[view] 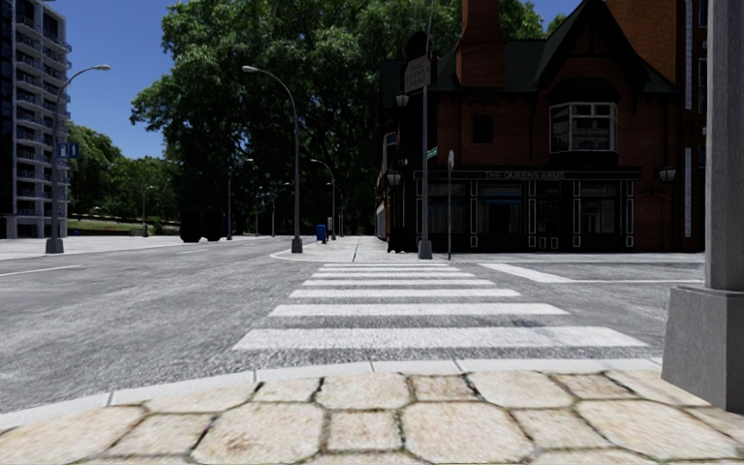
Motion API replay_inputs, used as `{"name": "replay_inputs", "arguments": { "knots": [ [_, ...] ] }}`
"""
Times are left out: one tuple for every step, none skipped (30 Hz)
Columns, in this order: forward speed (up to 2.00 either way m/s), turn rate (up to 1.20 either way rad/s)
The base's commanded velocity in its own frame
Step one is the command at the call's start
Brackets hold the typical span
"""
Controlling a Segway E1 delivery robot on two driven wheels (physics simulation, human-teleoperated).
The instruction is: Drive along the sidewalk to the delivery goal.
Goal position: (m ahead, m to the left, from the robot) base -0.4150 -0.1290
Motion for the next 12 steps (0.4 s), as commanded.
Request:
{"name": "replay_inputs", "arguments": {
  "knots": [
    [0.00, 0.00],
    [0.00, 0.00],
    [0.00, 0.00],
    [0.00, 0.00],
    [0.00, 0.00],
    [0.00, 0.00],
    [0.00, 0.00],
    [0.00, 0.00],
    [0.00, 0.00],
    [0.00, 0.00],
    [0.00, 0.00],
    [0.00, 0.00]
  ]
}}
